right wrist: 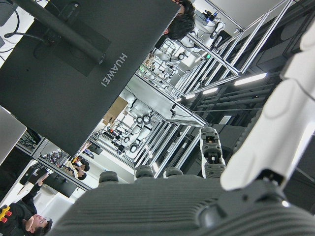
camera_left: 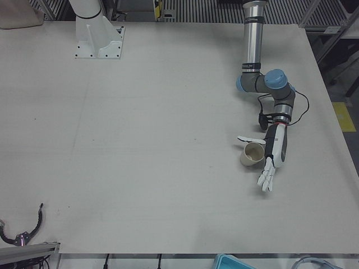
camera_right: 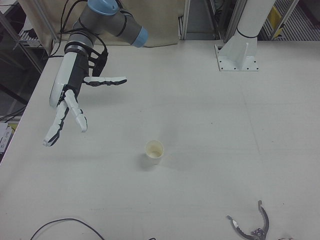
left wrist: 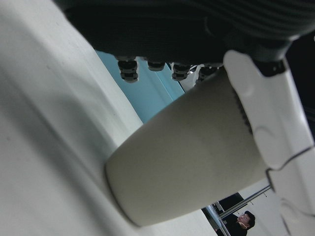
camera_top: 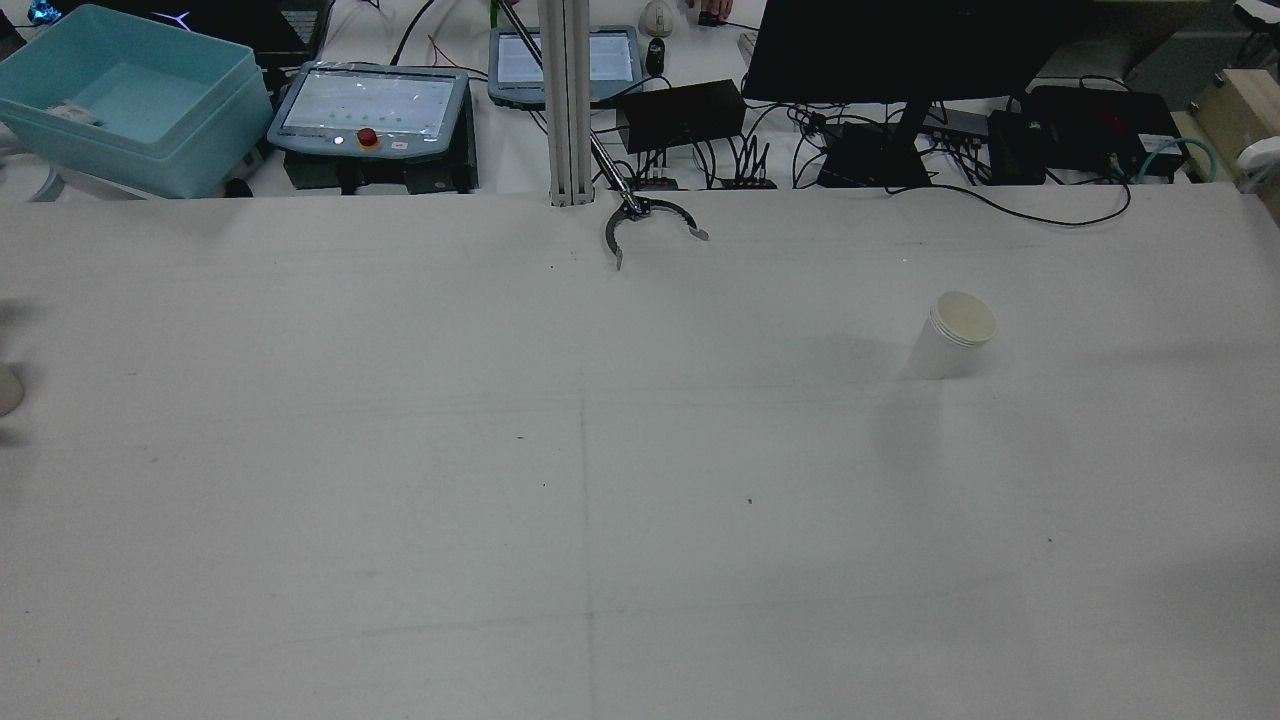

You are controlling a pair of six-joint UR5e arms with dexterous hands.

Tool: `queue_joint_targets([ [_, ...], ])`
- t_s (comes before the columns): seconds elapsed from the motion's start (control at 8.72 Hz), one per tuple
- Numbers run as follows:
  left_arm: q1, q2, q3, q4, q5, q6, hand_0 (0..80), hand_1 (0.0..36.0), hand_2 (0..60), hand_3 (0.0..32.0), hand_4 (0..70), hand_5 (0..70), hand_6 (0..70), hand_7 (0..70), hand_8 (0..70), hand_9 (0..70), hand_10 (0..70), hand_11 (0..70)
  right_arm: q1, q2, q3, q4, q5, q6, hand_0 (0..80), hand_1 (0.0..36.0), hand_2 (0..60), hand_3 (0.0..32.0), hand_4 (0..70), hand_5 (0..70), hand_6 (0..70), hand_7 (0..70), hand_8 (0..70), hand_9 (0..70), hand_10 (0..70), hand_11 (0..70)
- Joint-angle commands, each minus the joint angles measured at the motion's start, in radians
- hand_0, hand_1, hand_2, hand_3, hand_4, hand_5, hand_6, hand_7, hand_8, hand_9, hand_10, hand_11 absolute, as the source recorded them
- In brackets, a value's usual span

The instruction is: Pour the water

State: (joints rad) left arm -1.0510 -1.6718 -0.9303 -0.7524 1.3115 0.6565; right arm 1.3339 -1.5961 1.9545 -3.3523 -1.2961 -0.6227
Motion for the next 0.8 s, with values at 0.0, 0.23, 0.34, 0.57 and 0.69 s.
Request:
queue_joint_targets([
  [0.0,0.003,-0.002,-0.001,0.007,0.005,0.005,50.0,9.6,0.0,0.0,10.5,12.4,0.0,9.4,0.0,0.4,4.8,8.7,-0.002,0.001,-0.006,0.002,0.003,0.0,47.5,5.0,0.0,11.8,7.3,3.7,0.0,0.0,1.7,2.9,0.0,0.0],
  [0.23,0.003,0.007,-0.002,0.007,0.006,0.003,50.6,10.6,0.0,0.0,11.1,17.8,0.0,9.6,0.0,0.5,4.8,8.7,-0.001,0.041,-0.041,0.004,0.001,0.001,47.3,4.7,0.0,11.4,7.3,3.5,0.0,0.0,1.9,3.1,0.0,0.0],
  [0.34,0.005,0.012,-0.007,0.008,0.009,-0.001,52.1,12.9,0.0,0.0,11.9,19.6,0.0,9.6,0.0,0.5,4.8,9.0,-0.002,0.051,-0.043,0.004,0.001,0.0,47.3,4.6,0.0,11.2,7.5,3.6,0.0,0.0,1.9,3.1,0.0,0.0],
  [0.57,0.005,0.018,-0.015,0.01,0.012,-0.008,53.8,14.7,0.0,0.0,13.6,24.7,0.0,9.1,0.0,0.4,4.4,8.5,-0.002,0.051,-0.051,0.005,0.001,0.001,47.3,4.4,0.0,11.0,7.4,3.6,0.0,0.0,2.0,3.1,0.0,0.0],
  [0.69,0.005,0.018,-0.019,0.01,0.015,-0.011,54.6,15.3,0.0,0.0,17.6,30.9,0.0,8.5,0.0,0.3,4.4,8.4,-0.002,0.051,-0.051,0.005,0.001,0.001,47.1,4.1,0.0,11.2,7.3,3.6,0.0,0.0,2.1,3.3,0.0,0.0],
])
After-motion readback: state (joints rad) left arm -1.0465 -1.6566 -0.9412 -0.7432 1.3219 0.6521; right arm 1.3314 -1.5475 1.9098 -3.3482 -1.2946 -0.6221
